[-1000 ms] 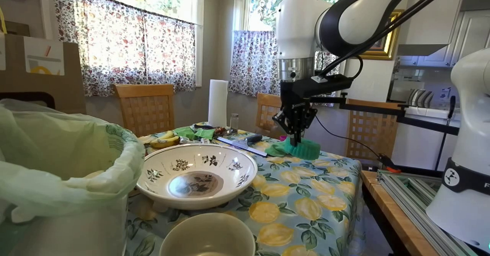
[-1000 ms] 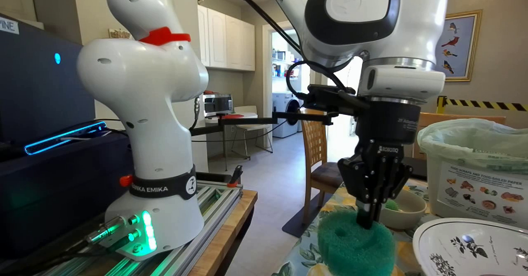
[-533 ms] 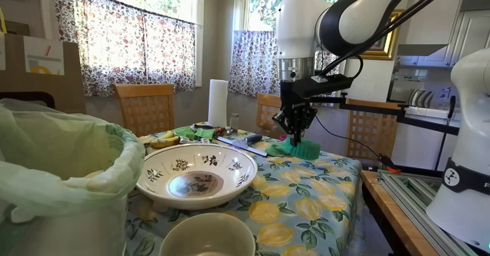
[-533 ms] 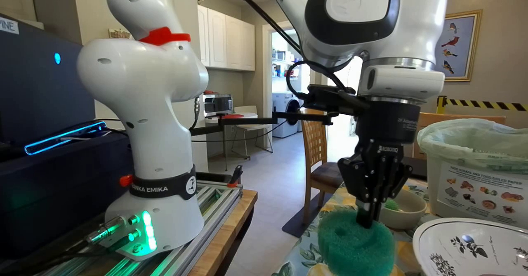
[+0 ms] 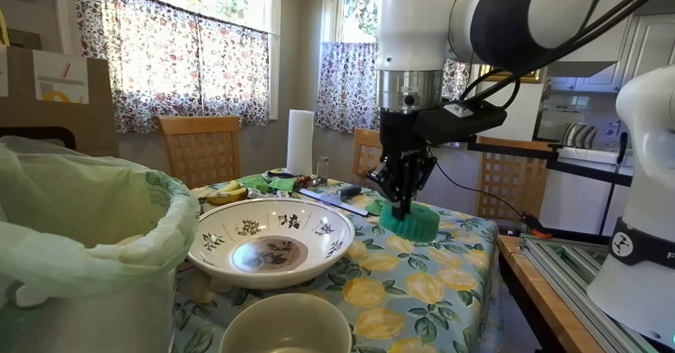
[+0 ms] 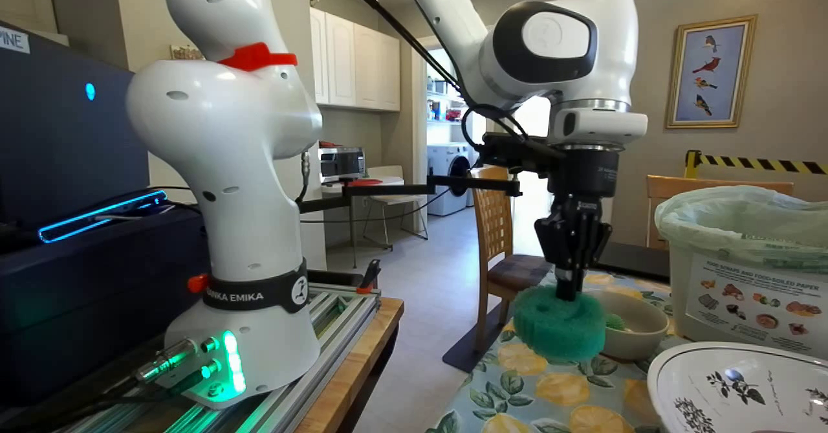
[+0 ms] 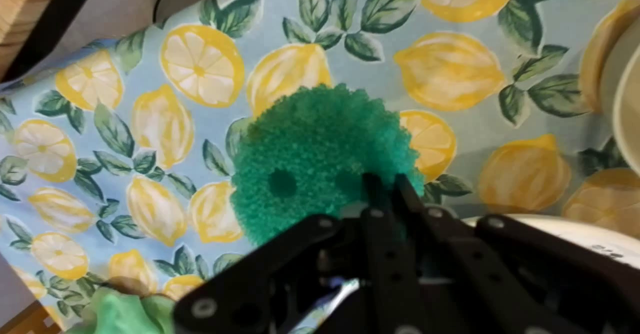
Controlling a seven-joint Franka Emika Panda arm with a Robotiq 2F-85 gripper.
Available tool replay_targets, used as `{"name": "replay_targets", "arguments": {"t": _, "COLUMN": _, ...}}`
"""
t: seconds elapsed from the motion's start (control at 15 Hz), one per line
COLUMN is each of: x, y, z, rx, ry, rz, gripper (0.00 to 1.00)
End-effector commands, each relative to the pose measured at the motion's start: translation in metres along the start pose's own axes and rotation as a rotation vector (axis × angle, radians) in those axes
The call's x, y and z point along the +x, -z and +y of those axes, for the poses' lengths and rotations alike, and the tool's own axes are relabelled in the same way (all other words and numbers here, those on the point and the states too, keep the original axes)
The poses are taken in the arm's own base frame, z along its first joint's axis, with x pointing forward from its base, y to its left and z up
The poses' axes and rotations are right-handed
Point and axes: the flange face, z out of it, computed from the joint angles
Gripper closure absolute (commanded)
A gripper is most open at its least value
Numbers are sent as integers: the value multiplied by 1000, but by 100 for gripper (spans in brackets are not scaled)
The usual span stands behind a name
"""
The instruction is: Use the green sponge to wipe the white object
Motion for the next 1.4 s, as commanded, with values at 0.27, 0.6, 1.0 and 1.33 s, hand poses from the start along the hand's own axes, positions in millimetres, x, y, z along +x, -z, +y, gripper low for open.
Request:
{"name": "replay_targets", "arguments": {"t": 0.27, "x": -13, "y": 46, "z": -60, "rx": 53, "ry": 47, "rz": 60, "gripper": 98}}
{"name": "replay_targets", "arguments": {"t": 0.6, "x": -11, "y": 54, "z": -84, "rx": 62, "ry": 68, "rz": 76, "gripper": 98}}
{"name": "replay_targets", "arguments": {"t": 1.0, "x": -22, "y": 46, "z": -88, "rx": 62, "ry": 110, "rz": 58, "gripper": 92}}
{"name": "replay_targets", "arguments": {"t": 1.33, "x": -24, "y": 41, "z": -94, "rx": 54, "ry": 119, "rz": 49, "gripper": 92}}
